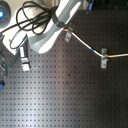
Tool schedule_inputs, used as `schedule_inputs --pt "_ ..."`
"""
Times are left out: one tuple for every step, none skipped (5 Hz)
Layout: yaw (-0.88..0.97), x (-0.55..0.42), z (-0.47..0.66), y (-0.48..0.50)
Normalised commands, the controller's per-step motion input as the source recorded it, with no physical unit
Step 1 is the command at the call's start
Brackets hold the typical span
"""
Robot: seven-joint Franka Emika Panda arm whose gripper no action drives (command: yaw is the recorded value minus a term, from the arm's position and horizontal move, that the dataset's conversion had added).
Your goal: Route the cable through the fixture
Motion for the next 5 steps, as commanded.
schedule_inputs --pt "0.43 -0.114 0.25 -0.031" --pt "0.0 -0.254 0.32 -0.244" --pt "0.0 -0.154 0.31 -0.146" --pt "0.02 -0.052 0.5 0.072" --pt "0.0 -0.077 0.57 0.1"
